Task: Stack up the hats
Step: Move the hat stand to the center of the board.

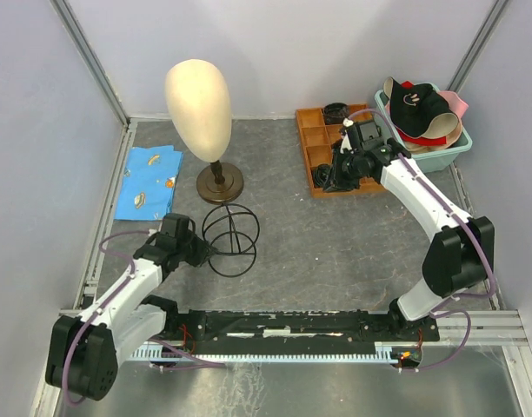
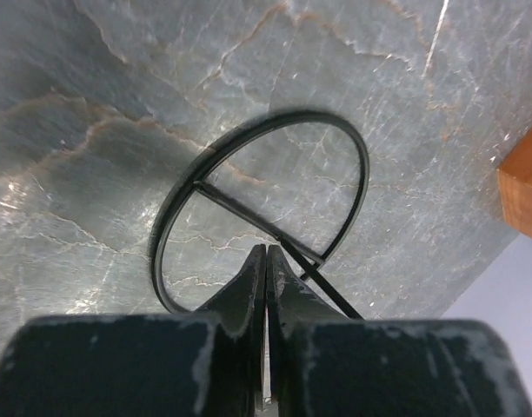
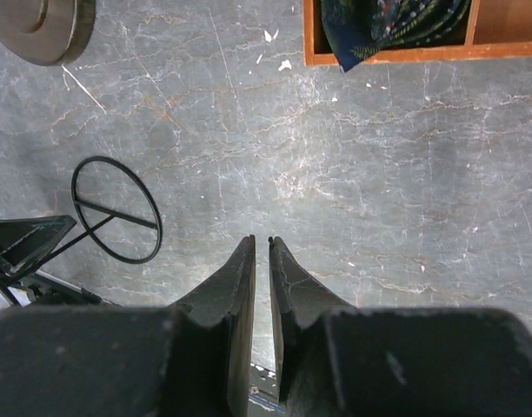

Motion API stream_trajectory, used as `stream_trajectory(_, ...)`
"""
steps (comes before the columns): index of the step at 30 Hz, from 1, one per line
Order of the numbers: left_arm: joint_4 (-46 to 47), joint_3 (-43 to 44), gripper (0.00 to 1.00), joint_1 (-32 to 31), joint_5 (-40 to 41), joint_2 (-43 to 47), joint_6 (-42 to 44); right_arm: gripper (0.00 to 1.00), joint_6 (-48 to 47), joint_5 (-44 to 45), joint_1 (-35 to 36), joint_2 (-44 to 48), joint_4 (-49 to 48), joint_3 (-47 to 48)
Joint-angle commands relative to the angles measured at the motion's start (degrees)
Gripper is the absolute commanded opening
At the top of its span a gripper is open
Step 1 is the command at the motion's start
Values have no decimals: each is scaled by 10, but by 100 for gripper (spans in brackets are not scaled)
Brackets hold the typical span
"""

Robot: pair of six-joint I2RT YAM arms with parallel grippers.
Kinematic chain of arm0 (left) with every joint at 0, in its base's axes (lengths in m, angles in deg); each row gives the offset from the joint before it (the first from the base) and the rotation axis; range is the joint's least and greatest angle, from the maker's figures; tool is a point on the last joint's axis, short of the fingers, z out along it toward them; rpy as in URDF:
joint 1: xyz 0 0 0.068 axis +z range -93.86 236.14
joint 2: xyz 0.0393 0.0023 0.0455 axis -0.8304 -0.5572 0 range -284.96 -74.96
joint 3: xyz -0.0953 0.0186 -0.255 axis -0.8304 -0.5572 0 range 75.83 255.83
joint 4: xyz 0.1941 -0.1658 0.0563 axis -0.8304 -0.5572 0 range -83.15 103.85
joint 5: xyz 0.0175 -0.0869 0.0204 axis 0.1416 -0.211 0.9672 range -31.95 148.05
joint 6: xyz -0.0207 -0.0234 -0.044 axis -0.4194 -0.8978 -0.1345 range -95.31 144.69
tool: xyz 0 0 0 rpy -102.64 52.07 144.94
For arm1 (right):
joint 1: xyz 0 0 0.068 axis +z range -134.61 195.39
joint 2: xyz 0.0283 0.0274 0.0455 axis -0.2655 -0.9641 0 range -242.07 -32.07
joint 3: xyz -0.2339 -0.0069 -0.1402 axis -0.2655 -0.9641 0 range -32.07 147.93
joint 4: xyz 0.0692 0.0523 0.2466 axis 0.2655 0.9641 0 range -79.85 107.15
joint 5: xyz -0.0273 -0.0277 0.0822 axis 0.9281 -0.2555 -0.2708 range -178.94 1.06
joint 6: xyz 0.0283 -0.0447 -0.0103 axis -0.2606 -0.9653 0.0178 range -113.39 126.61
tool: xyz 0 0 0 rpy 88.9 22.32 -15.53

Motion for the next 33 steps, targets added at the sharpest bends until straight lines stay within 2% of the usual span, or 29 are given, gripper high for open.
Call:
stream_trajectory(1, 97, -28, 3, -34, 25, -10, -108, 19, 0, 6, -2, 32, -5, -20)
stream_trajectory(7, 176, -53, 3, -52, 38, -48, -124, 19, -7, 7, -4, 31, 2, -22)
stream_trajectory(11, 240, -53, 3, -65, 36, -109, -126, 19, -13, 10, -4, 33, 7, -24)
stream_trajectory(21, 362, -35, 3, -164, 54, -244, -185, 19, -28, 13, -8, 37, 19, -29)
stream_trajectory(33, 452, 90, 3, -236, 59, -425, -206, 19, -51, 24, -43, 51, 45, -21)
